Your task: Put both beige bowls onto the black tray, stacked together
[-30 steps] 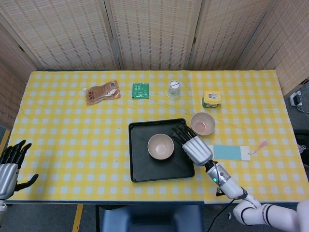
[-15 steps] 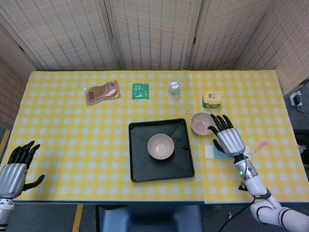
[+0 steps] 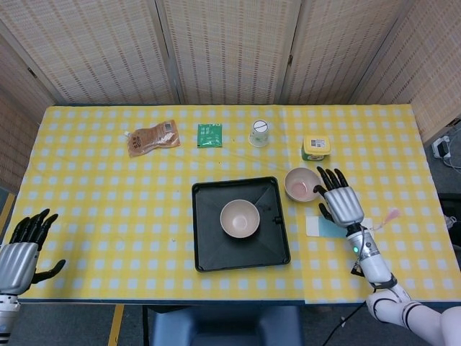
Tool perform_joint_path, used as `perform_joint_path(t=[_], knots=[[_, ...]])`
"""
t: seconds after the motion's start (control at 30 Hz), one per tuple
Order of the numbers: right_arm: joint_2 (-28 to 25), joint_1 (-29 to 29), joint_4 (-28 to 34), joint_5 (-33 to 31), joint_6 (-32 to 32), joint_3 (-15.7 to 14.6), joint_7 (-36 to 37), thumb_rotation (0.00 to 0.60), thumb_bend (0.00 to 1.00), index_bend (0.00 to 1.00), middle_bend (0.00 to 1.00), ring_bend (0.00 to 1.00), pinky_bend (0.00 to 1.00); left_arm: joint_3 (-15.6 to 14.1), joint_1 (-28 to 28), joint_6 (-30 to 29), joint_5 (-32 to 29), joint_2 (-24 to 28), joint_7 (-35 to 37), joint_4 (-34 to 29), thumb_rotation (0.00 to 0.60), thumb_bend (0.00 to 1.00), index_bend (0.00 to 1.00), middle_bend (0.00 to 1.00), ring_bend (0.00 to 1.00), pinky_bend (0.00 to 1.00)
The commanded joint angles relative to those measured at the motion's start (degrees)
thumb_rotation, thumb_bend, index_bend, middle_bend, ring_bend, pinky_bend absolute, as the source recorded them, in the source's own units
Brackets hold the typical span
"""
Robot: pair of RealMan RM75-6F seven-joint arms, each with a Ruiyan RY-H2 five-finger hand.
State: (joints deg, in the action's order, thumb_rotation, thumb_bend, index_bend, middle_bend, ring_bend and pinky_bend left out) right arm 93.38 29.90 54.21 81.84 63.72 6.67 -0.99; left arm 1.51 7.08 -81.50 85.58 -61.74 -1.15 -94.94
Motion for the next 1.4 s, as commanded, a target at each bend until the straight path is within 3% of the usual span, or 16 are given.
perform_joint_path(t=[0.03, 0.37, 0.6, 0.83, 1.0, 1.4], knots=[[1.58, 0.94, -2.13, -0.24, -1.43, 0.02, 0.78, 0.6, 0.49, 0.39, 0.0, 0.0, 0.0, 0.01, 0.07, 0.2, -0.17, -0.02, 0.07, 0.07, 0.6, 0.27, 0.0, 0.0, 0.0, 0.05], [5.85, 3.68, -7.99, 0.15, -4.64, -0.04, 3.11, 0.6, 0.49, 0.42, 0.0, 0.0, 0.0, 0.33, 0.27, 0.39, -0.72, -0.07, 0.41, 0.44, 0.6, 0.27, 0.0, 0.0, 0.0, 0.05], [9.29, 3.98, -12.0, 0.55, -2.04, 0.51, 3.82, 0.6, 0.49, 0.6, 0.0, 0.0, 0.0, 0.29, 0.39, 0.67, -0.79, -0.03, 0.89, 0.69, 0.6, 0.27, 0.0, 0.0, 0.0, 0.05], [10.47, 3.63, -13.85, 1.19, 0.88, 0.64, 4.52, 0.6, 0.49, 0.7, 0.06, 0.03, 0.0, 0.24, 0.29, 0.4, -0.6, 0.12, 1.38, 0.76, 0.6, 0.27, 0.0, 0.0, 0.0, 0.05], [9.19, 2.91, -11.48, 2.44, 4.68, 0.56, 5.32, 0.6, 0.49, 0.7, 0.07, 0.02, 0.0, 0.23, 0.29, 0.36, -0.6, 0.05, 1.12, 0.67, 0.6, 0.27, 0.0, 0.0, 0.0, 0.05], [3.35, 0.89, 4.5, 10.11, 16.11, -2.22, 1.22, 0.6, 0.49, 0.7, 0.08, 0.02, 0.0, 0.04, 0.3, 0.26, -0.24, 0.05, 0.99, 0.41, 0.6, 0.27, 0.0, 0.0, 0.0, 0.05]])
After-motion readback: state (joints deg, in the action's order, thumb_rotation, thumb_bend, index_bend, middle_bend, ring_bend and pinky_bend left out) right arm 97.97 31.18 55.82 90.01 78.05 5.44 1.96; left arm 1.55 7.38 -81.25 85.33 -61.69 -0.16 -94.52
